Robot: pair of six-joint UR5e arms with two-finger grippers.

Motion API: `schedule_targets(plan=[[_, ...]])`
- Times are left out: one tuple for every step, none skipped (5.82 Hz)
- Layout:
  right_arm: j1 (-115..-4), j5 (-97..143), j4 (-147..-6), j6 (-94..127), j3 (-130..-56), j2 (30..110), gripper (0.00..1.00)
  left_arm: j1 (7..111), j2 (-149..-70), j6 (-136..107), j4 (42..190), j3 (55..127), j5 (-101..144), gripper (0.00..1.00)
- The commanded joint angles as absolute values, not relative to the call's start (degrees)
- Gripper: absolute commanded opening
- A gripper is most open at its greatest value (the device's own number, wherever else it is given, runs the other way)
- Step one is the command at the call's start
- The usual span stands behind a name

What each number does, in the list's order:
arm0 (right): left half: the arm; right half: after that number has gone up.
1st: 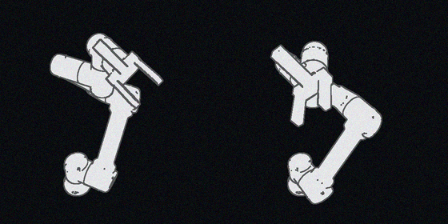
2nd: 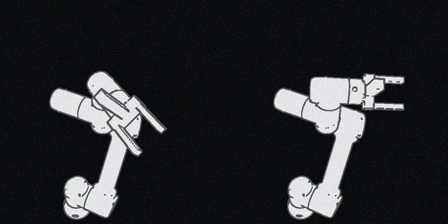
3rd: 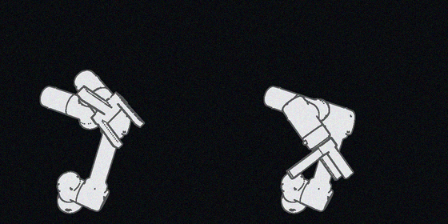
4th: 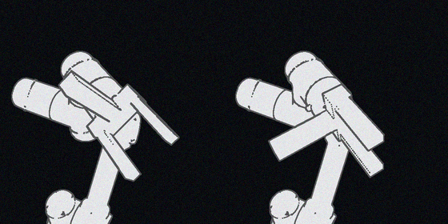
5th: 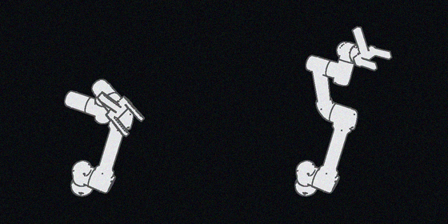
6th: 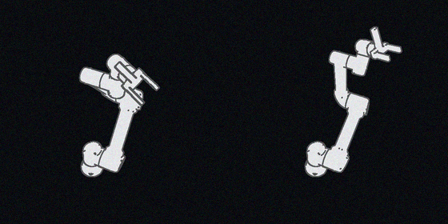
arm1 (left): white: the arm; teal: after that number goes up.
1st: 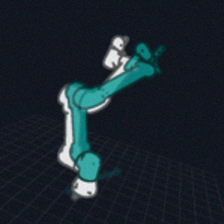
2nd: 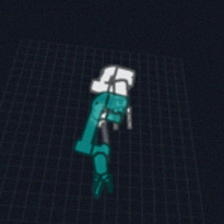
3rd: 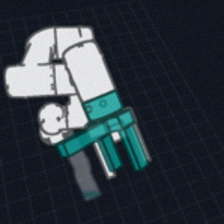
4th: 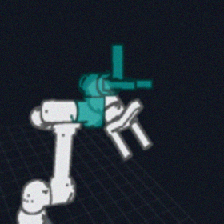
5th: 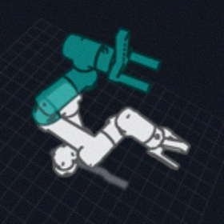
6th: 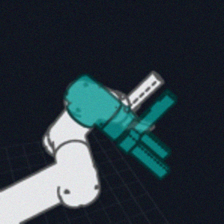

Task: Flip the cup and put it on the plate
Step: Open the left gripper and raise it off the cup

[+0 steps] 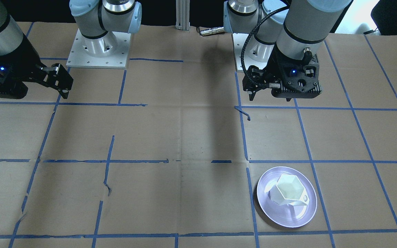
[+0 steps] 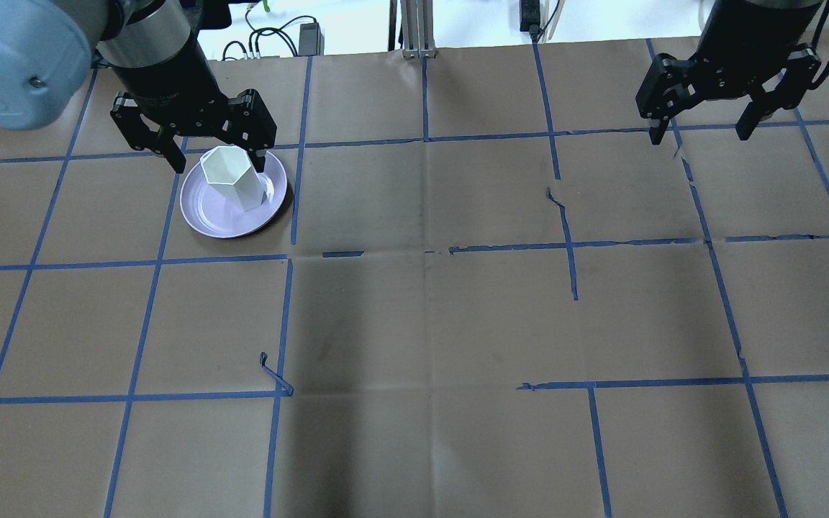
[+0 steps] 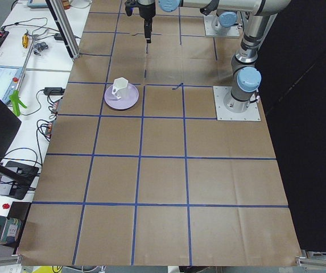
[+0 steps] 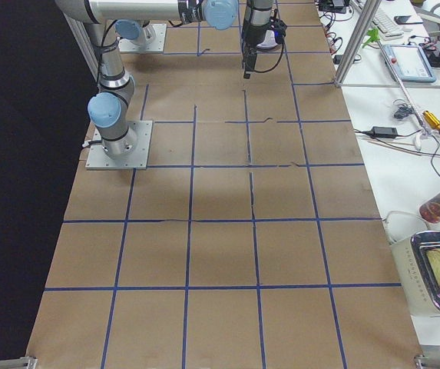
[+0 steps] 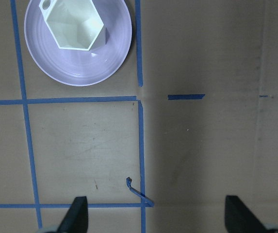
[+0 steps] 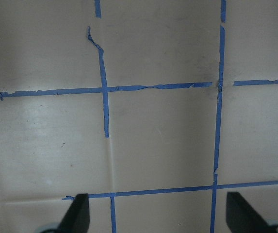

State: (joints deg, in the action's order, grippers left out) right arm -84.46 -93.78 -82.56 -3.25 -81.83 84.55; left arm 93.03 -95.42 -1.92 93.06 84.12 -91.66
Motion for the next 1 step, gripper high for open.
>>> schedule_targets(plan=[[-84.46, -93.78, -82.53, -3.25, -81.83, 84.55, 1.00, 93.08, -95.45, -1.93, 93.16, 84.11, -91.58, 1.00]])
